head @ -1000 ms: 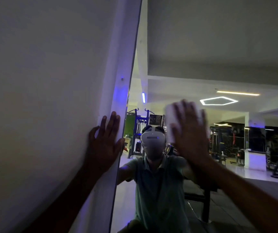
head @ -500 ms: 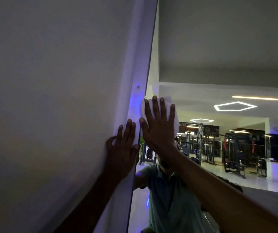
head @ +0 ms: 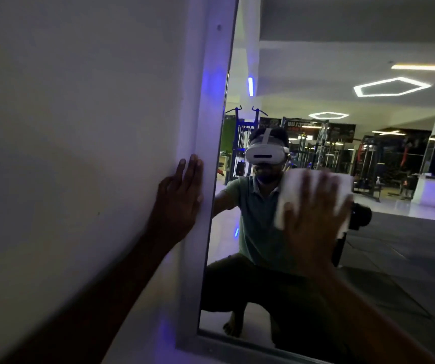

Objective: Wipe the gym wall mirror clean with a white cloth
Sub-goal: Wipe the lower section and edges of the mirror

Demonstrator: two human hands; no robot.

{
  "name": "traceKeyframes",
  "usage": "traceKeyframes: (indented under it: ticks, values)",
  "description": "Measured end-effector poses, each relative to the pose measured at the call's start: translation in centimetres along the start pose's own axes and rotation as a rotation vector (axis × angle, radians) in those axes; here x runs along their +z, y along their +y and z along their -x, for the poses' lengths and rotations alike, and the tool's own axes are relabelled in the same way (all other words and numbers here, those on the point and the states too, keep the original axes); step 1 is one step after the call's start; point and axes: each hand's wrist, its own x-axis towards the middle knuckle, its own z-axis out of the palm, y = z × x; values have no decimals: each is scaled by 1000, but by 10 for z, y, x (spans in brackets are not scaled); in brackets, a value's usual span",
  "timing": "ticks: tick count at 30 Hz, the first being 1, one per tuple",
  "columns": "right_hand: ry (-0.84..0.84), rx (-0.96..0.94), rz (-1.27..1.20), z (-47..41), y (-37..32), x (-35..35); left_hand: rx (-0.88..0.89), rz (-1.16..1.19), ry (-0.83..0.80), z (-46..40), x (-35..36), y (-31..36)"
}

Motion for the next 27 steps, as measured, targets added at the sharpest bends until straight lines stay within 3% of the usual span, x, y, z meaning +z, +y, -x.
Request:
traceKeyframes:
  ticks: [3, 5, 6, 9, 11, 19, 27]
  values:
    - [53, 363, -35, -4, -9, -2, -22, 50, -20, 9, 7, 1]
    - [104, 459, -73, -12, -53, 4, -25, 75, -26, 7, 10, 0]
    - [101, 397, -96, -16, -77, 9, -31, 81, -21, 6, 10, 0]
    - [9, -29, -117, -16, -129, 25, -27, 122, -16, 3, 9, 1]
    - [1, -142, -170, -17, -139, 27, -19, 160, -16, 4, 10, 0]
    - [63, -181, -172, -71, -143, 19, -52, 155, -6, 5, 6, 3]
    - [-131, -288, -171, 102, -112, 47, -83, 34, -35, 15, 10, 8]
